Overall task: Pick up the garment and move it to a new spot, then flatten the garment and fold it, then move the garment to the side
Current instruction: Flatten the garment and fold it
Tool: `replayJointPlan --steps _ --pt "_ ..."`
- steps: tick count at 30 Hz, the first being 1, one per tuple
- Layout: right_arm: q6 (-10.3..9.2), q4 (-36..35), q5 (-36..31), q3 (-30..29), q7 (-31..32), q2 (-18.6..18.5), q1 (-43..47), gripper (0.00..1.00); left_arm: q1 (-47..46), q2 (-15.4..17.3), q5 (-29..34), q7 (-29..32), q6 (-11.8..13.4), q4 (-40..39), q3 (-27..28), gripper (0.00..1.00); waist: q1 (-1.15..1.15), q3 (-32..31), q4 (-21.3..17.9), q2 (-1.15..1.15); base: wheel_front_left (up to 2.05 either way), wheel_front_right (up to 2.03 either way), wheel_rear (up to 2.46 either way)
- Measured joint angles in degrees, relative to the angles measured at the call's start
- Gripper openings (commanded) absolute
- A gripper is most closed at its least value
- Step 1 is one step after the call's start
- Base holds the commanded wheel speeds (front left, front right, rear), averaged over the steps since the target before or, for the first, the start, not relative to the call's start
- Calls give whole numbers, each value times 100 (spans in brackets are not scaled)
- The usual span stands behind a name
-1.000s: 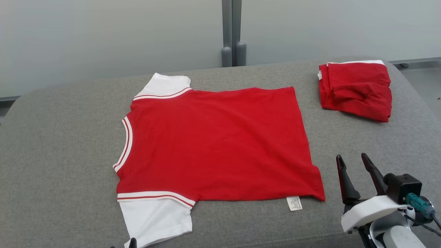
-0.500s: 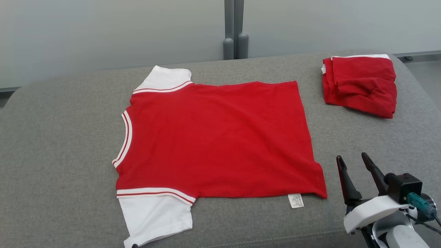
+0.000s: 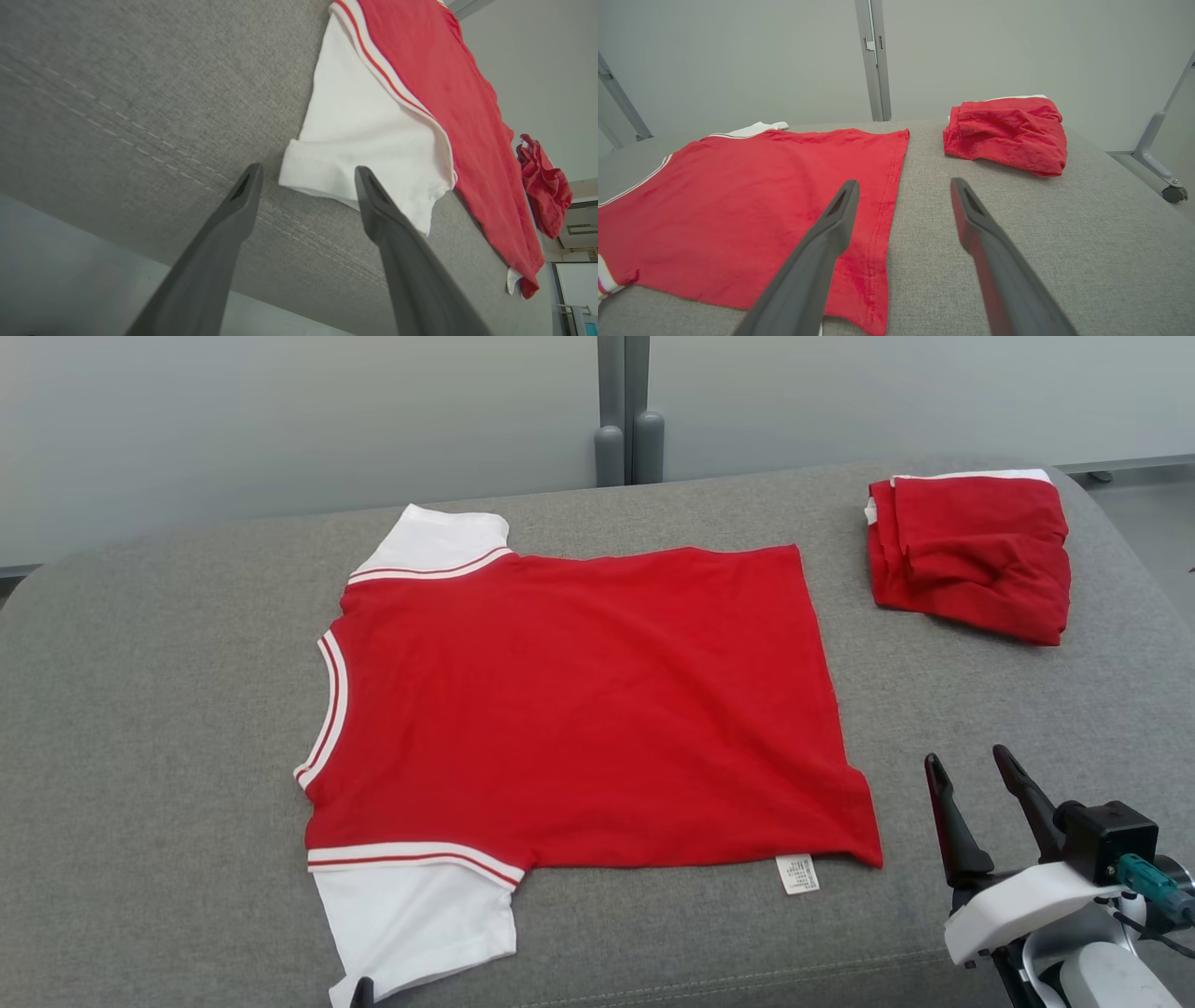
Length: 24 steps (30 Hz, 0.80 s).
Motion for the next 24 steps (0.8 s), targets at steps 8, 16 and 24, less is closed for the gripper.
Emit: replayJointPlan --steps 8,16,24 --pt "27 8 -9 -11 0 -2 -4 100 -198 -1 -8 -75 -34 259 -82 100 0 64 17 0 0 0 0" --pt "32 11 -19 -19 0 10 -18 100 -479 -4 -9 -153 -122 474 -204 40 0 149 35 0 0 0 0" --pt "75 148 9 -89 0 66 -21 100 -630 -8 -7 -229 -213 545 -199 0 0 207 39 0 0 0 0"
